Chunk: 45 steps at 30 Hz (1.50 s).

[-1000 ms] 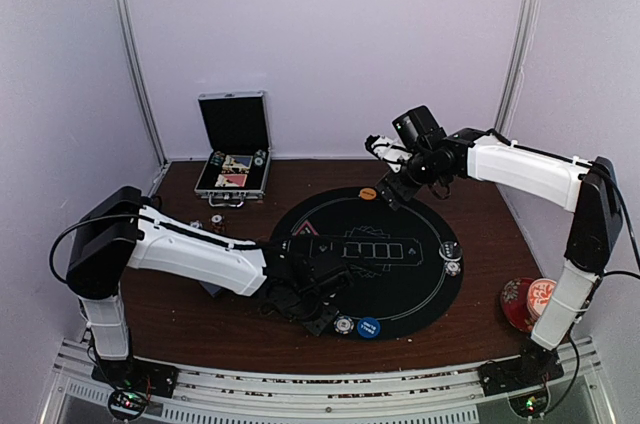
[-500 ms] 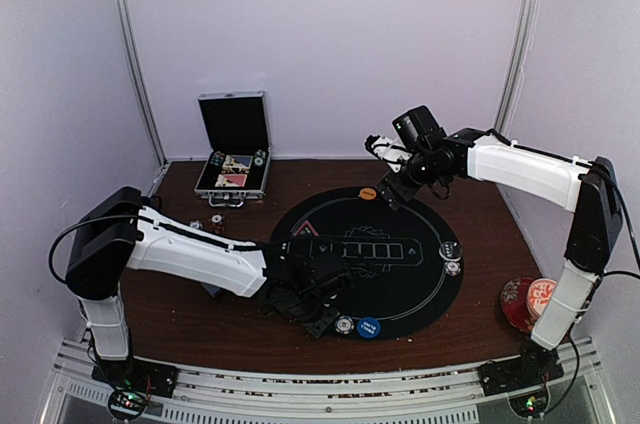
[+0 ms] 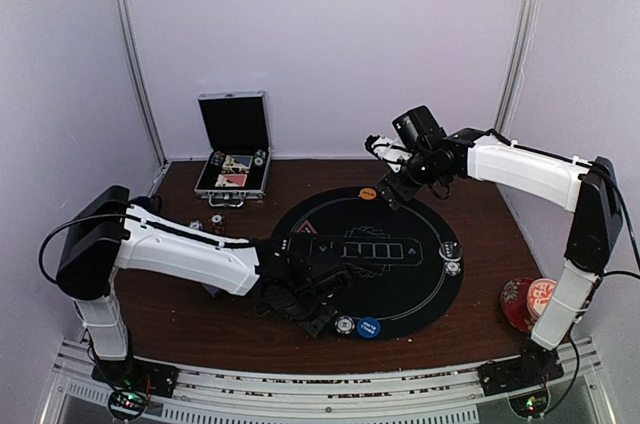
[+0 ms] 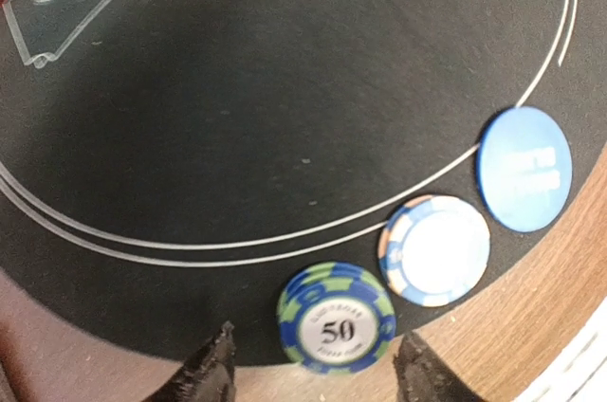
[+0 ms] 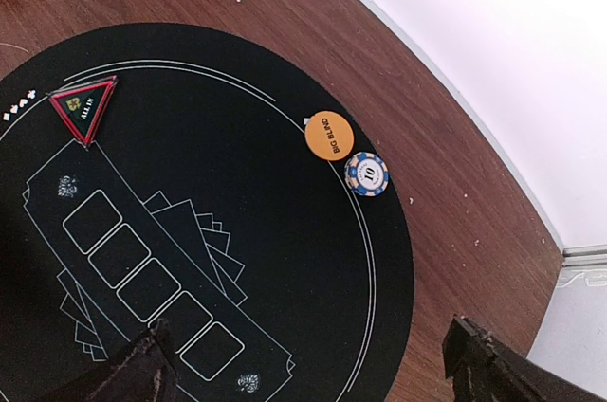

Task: Distribute texas hold em gaming equipment
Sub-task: Place the poker chips pile at the small blind area, then pick up the pile of poker chips from the pile of poker chips.

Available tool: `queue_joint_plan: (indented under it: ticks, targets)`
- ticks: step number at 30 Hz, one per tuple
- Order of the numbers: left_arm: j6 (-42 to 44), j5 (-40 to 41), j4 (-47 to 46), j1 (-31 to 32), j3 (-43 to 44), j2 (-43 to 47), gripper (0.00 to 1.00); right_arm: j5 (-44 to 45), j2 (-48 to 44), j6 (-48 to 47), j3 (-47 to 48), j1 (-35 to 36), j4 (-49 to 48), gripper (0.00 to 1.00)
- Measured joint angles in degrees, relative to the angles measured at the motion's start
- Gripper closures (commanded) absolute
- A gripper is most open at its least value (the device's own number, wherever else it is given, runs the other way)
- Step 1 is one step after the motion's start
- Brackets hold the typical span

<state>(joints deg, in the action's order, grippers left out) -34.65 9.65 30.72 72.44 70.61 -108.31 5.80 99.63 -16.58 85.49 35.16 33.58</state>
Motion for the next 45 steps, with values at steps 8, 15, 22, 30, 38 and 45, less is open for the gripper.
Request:
queue_joint_plan:
  ticks: [8,15,22,30,38,45]
  targets:
    - [-2.5,6.2,3.9,0.0,0.0,4.6,0.02,0.0,0.0,0.0,0.0,0.0,0.0,0.0]
    - [-4.5,13.2,11.3,-5.9,0.3,13.5,0.02,-0.5,0.0,0.0,0.0,0.0,0.0,0.0]
    - [-2.0,15.7,14.4,-24.6,0.3,23.9,0.02,-0.9,0.0,0.0,0.0,0.0,0.0,0.0]
    - [3.8,10.9,13.1,-41.9,-5.4,25.5,0.06,-0.9,0.0,0.0,0.0,0.0,0.0,0.0]
    - [7.7,4.0,7.6,-49.0,-10.5,20.4,0.13,-0.9,0.0,0.0,0.0,0.0,0.0,0.0]
    - [10.4,-0.5,4.6,-51.4,-10.3,15.1,0.19,-0.8,0.0,0.0,0.0,0.1,0.0,0.0]
